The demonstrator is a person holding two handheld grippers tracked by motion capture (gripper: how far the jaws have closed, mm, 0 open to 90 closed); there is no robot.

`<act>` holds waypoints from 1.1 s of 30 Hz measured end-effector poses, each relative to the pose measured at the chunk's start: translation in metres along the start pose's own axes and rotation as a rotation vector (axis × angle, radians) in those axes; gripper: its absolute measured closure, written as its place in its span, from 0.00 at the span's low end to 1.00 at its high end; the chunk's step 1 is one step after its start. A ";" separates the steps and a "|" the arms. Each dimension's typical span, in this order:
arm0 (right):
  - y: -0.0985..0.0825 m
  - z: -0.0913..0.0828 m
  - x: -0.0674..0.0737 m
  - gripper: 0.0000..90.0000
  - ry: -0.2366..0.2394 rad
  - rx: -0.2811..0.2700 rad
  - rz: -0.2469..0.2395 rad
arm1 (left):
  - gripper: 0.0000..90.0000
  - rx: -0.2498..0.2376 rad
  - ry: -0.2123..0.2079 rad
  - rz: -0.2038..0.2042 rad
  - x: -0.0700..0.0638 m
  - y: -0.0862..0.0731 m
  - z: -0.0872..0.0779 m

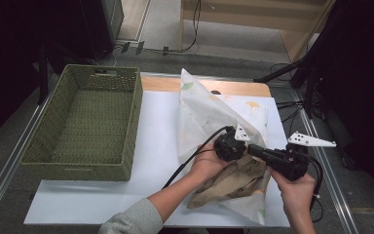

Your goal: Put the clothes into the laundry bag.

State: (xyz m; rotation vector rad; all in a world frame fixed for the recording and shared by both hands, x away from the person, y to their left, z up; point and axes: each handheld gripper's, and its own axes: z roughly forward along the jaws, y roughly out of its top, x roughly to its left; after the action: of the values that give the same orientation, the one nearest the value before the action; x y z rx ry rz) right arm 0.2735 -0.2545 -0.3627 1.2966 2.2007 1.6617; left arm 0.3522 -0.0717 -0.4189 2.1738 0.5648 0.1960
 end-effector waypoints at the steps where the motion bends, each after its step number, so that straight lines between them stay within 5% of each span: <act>1: 0.000 -0.001 0.001 1.00 0.006 0.002 -0.002 | 1.00 0.000 0.003 -0.012 0.003 0.001 0.000; 5: 0.000 -0.001 0.007 1.00 0.022 0.004 -0.013 | 1.00 0.009 0.026 -0.035 0.014 0.006 0.005; 8: -0.001 0.000 0.008 1.00 0.006 0.011 -0.027 | 1.00 0.014 0.020 -0.090 0.023 0.008 0.007; 14: -0.005 0.000 -0.002 1.00 -0.020 0.010 -0.003 | 0.99 0.029 -0.091 -0.152 0.031 0.005 -0.010; 21: -0.008 0.001 -0.009 1.00 -0.039 0.003 0.007 | 0.80 0.027 -0.145 -0.117 0.027 -0.005 -0.053; 26: -0.009 0.007 -0.009 0.99 -0.032 0.033 -0.009 | 0.60 -0.003 -0.138 -0.065 0.019 -0.017 -0.085; 33: -0.009 0.017 -0.007 0.99 -0.027 0.057 -0.017 | 0.48 0.025 -0.160 -0.082 0.012 -0.040 -0.110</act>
State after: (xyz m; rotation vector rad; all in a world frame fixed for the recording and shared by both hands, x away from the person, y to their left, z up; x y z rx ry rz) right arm 0.2821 -0.2472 -0.3799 1.3023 2.2535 1.5774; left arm 0.3136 0.0335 -0.3829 2.1620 0.5663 -0.0299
